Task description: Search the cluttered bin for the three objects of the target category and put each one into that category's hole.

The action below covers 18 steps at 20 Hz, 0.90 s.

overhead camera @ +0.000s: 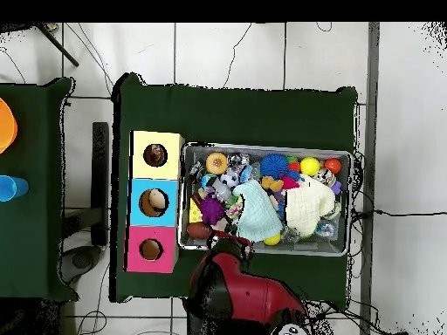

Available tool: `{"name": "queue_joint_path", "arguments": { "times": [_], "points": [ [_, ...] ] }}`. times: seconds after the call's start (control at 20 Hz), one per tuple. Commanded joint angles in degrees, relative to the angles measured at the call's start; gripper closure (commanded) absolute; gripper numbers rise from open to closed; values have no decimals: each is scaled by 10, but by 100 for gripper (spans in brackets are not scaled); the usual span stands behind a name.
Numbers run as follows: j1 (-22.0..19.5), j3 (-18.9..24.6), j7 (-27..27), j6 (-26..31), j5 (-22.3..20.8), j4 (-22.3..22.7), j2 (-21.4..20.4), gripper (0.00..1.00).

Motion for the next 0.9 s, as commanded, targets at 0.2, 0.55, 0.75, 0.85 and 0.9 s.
{"name": "queue_joint_path", "arguments": {
  "times": [0.2, 0.55, 0.75, 0.85, 0.9],
  "points": [
    [-6, 30, 76, 18, -5, -11, 14, 0],
    [6, 20, 80, 3, 3, -19, 23, 0],
    [9, 21, 82, -4, 6, -24, 35, 0],
    [13, 16, 90, -27, 9, -23, 53, 0],
    [13, 14, 93, -42, 8, -22, 63, 0]
  ]
}}
